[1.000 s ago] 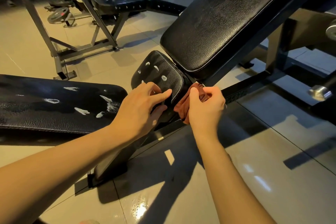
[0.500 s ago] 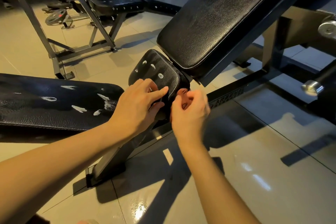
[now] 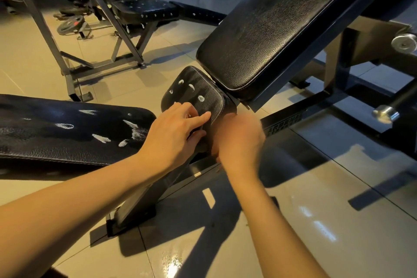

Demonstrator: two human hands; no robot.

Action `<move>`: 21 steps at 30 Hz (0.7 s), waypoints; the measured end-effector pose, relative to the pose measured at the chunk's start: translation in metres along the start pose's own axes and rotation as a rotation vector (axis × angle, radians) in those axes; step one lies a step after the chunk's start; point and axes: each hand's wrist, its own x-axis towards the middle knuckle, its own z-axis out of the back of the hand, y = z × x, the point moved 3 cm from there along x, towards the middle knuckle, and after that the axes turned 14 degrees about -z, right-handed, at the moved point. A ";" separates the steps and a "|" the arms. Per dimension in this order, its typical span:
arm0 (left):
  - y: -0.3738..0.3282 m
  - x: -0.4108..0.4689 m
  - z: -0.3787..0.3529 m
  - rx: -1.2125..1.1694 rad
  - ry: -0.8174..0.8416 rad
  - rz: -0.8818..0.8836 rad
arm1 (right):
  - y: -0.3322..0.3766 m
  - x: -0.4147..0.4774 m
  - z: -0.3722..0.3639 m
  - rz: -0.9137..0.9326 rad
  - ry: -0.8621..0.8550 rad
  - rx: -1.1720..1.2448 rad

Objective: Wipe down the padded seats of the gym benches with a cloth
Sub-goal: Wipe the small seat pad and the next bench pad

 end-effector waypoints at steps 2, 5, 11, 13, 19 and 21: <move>-0.001 -0.001 0.001 -0.007 -0.004 0.005 | 0.004 0.013 0.010 -0.015 -0.056 0.039; 0.000 -0.003 0.000 -0.023 -0.008 0.013 | 0.011 -0.006 0.003 0.054 0.016 0.015; -0.003 0.001 0.002 -0.012 -0.013 0.000 | 0.007 0.019 0.012 -0.005 -0.028 -0.013; -0.001 -0.001 0.000 -0.017 -0.016 0.007 | 0.012 0.006 0.007 0.059 0.001 0.011; -0.001 0.000 0.003 -0.033 -0.001 0.008 | -0.008 0.015 0.013 -0.055 -0.015 -0.010; -0.001 0.000 0.004 -0.036 0.001 0.014 | -0.011 0.024 0.027 -0.118 -0.130 0.053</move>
